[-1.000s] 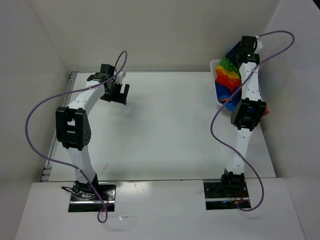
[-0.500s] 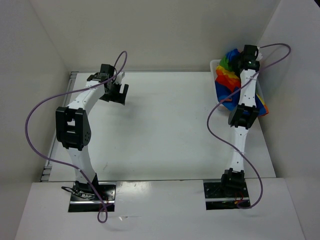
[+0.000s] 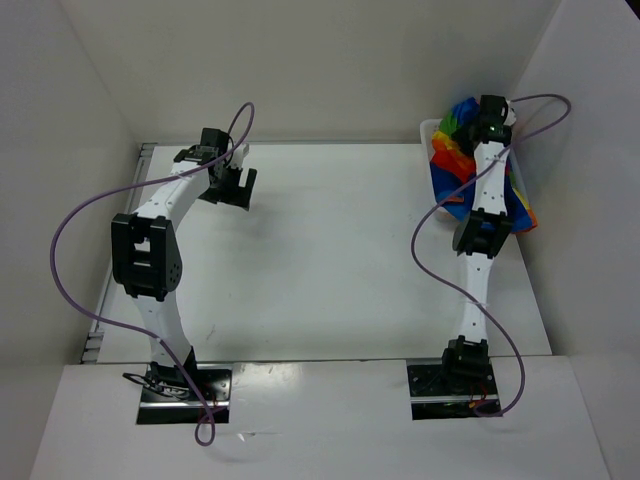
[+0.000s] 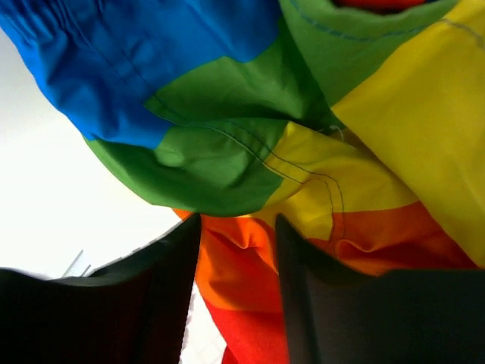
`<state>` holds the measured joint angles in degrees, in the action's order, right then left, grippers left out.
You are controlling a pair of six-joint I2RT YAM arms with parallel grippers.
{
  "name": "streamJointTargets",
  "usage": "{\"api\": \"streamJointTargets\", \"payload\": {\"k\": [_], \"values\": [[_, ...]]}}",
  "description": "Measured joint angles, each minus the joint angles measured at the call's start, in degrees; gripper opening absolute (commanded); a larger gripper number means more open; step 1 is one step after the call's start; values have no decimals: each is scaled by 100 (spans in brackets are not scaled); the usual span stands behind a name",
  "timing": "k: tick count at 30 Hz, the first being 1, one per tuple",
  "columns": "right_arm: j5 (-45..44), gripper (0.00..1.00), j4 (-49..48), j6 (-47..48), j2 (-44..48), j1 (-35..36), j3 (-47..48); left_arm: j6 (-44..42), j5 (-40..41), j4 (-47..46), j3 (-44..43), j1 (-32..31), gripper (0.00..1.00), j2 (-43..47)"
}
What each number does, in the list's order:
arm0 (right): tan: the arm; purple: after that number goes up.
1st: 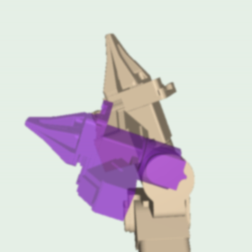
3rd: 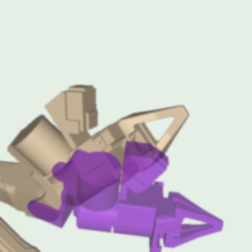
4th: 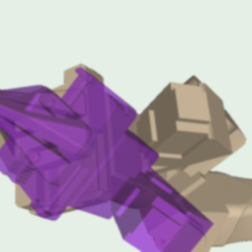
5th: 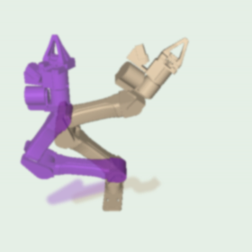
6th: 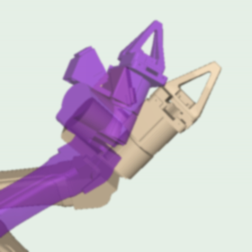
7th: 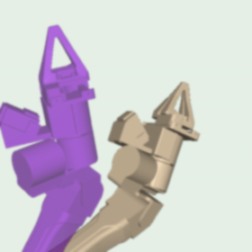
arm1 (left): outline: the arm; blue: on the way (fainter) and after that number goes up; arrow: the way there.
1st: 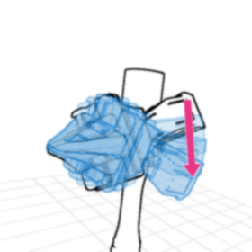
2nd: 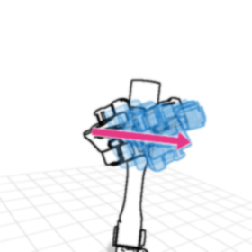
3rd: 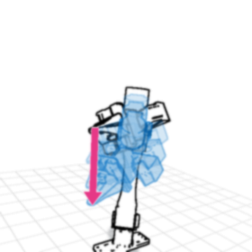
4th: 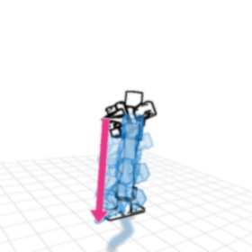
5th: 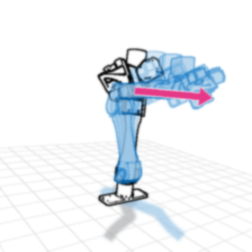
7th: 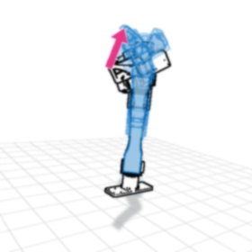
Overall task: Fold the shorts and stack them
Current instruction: Grab the shorts from the pile
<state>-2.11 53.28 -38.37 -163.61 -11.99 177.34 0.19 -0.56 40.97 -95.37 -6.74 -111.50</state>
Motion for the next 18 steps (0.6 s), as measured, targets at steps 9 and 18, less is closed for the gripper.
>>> {"api": "streamJointTargets", "payload": {"k": [9,18], "values": [[2,2,-7,-76,-68,120,0,0,33,39,0,0,100,2],[-212,88,278,216,-57,391,0,0,33,61,0,0,100,7]]}}
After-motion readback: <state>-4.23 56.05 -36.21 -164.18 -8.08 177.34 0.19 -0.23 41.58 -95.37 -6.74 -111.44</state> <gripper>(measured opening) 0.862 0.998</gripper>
